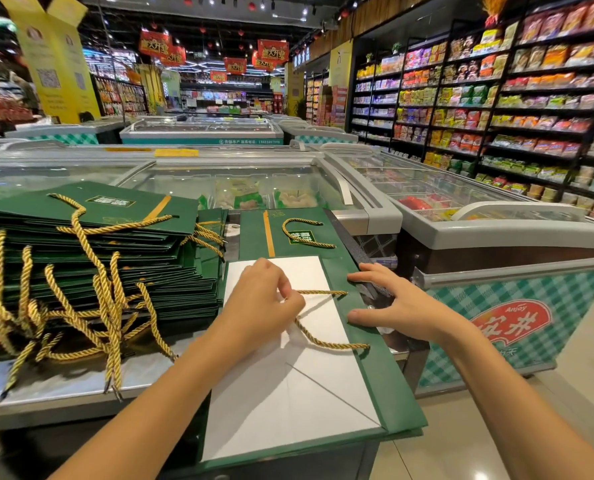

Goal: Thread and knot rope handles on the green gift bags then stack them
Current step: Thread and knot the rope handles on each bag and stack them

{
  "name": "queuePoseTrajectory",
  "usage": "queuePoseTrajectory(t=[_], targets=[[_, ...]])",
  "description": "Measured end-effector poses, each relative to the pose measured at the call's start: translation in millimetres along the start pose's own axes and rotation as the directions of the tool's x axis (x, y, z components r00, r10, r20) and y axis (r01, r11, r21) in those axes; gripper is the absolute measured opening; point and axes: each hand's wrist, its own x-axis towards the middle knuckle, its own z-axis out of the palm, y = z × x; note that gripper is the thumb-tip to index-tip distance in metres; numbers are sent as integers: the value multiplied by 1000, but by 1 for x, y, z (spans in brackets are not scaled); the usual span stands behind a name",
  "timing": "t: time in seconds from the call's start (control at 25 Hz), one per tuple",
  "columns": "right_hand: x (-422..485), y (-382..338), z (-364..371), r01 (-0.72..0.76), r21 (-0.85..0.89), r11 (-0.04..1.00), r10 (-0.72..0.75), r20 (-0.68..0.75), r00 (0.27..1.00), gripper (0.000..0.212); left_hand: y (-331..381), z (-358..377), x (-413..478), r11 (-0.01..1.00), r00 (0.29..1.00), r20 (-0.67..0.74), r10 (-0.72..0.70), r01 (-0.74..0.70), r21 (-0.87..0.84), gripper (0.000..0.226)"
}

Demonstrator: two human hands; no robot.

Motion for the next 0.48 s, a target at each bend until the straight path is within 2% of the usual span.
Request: queuePoseTrajectory(t=[0.12,0.28,0.32,0.4,0.48], targets=[[0,-2,0,4,-18,1000,-4,-6,1000,81,-6,-14,-9,999,999,-35,-19,18,-31,13],[-2,-6,-1,-3,-9,1000,3,-12,1000,80,-10,-21,-22,995,1000,10,-8,7,95,13],[-3,-7,-1,-4,-11,1000,3,-16,1000,82,-9,-20,-26,998,1000,17,-23,22,52,11],[-5,-8,1,0,-19,1000,0,-29,1000,82,-6,-18,-31,984,997,16,-81,82,-158,6],[-7,-10,1,6,-19,1000,-6,-27,1000,79,-7,-16,-33,941,991,8,-137,132,-310,13]])
